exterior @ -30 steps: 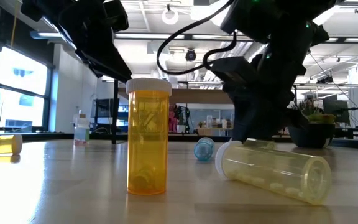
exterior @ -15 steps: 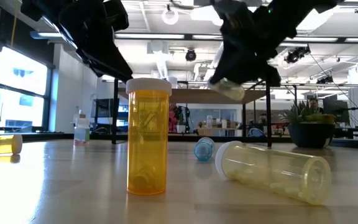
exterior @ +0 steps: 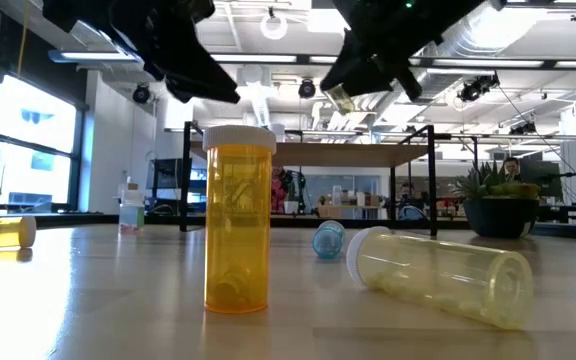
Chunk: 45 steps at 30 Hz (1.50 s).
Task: Pick and place medicine bottles onto shelf by color
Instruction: Put the top yellow pill bottle on the shelf aligned with the other yellow pill bottle
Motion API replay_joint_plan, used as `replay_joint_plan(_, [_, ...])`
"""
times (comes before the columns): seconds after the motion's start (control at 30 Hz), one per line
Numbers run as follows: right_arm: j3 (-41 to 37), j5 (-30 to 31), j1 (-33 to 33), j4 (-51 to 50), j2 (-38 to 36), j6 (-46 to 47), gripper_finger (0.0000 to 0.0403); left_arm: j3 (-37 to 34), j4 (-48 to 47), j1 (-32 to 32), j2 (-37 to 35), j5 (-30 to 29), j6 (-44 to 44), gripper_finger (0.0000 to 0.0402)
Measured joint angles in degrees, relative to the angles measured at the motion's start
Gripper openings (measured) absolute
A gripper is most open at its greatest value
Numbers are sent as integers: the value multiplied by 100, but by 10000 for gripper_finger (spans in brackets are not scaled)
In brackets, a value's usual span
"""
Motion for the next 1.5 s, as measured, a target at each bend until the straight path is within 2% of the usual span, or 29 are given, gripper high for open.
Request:
replay_joint_plan(0.17, [2,-363,-370,673,-10,-832,99,0,146,81,0,0,189,153])
replay_joint_plan(0.43, [2,-1427,-843,1441,-104,-1903,99,0,-1,269,-12,-15,73,153])
replay_joint_plan(0.67, [4,-2577,-1302,2041,-168,-2831,99,0,-488,437,-559,-216,-22,153])
replay_joint_plan(0.93, [4,-3652,-1710,2718,-144,-3298,99,0,-1087,684,-1529,-902,98,153])
replay_joint_plan(1.2, [7,-4112,-1730,3831,411,-3422,99,0,-1156,1178,-1915,-897,471,153])
replay_joint_plan(1.3, [7,-4245,-1718,4305,662,-3269,99,0,-1153,1328,-1917,-686,471,153])
replay_joint_plan(1.5, [7,-4533,-1641,5025,1120,-3027,99,0,-1084,1465,-1715,264,432,153])
